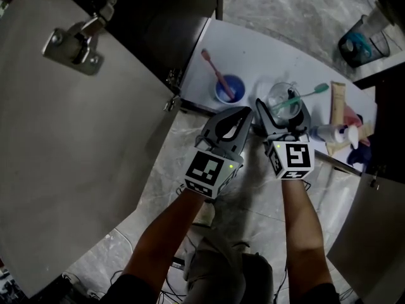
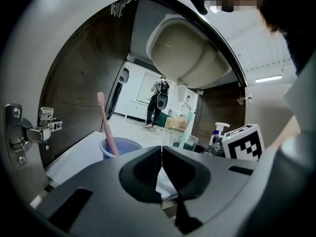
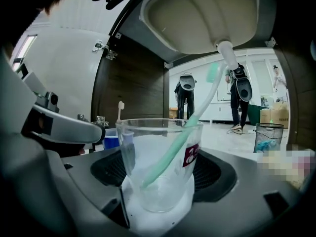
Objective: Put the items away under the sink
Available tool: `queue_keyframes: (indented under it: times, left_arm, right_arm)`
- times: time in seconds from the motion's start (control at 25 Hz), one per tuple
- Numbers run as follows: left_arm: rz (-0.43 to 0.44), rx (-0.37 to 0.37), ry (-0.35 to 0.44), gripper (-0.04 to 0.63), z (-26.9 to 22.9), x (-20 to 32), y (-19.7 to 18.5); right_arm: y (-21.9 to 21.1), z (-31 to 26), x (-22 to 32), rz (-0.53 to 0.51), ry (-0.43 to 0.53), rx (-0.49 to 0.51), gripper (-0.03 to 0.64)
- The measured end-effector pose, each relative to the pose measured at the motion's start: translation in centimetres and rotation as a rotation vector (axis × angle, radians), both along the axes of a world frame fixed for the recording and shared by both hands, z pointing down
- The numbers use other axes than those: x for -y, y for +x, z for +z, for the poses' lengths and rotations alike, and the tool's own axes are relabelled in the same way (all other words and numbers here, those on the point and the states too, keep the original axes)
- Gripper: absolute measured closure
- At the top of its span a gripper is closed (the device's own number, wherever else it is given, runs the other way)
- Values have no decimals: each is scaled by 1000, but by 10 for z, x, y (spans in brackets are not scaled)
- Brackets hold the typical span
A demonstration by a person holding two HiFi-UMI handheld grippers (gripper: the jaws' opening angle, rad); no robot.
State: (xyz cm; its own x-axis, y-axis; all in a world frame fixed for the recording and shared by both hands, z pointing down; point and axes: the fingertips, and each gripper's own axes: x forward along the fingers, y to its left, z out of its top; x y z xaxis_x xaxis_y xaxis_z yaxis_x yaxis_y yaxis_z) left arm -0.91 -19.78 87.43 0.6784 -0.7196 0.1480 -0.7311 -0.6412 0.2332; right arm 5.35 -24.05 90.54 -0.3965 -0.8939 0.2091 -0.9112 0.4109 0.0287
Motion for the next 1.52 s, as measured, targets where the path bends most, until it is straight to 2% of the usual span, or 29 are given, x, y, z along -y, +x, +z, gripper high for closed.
queue_keyframes:
  times: [0.24, 0.44, 0.68, 1.08, 1.52]
  left_arm:
    - [-7, -6, -24, 582, 9, -5, 4]
    - [-16, -11, -44, 581, 12, -7, 6]
    - [-20, -1, -58, 581, 8, -11, 1]
    - [-41, -7, -97, 581, -6, -50, -13]
    - [-22, -26, -100, 581, -9, -55, -13]
  right_arm:
    - [-13, 14, -5, -66, -58, -92, 278]
    - [-11, 17, -6, -73, -96, -61, 278]
    - [-7, 20, -8, -30, -139, -60, 278]
    - [0, 23, -43, 19, -187, -65, 278]
    - [5, 25, -6, 8, -202, -67, 276]
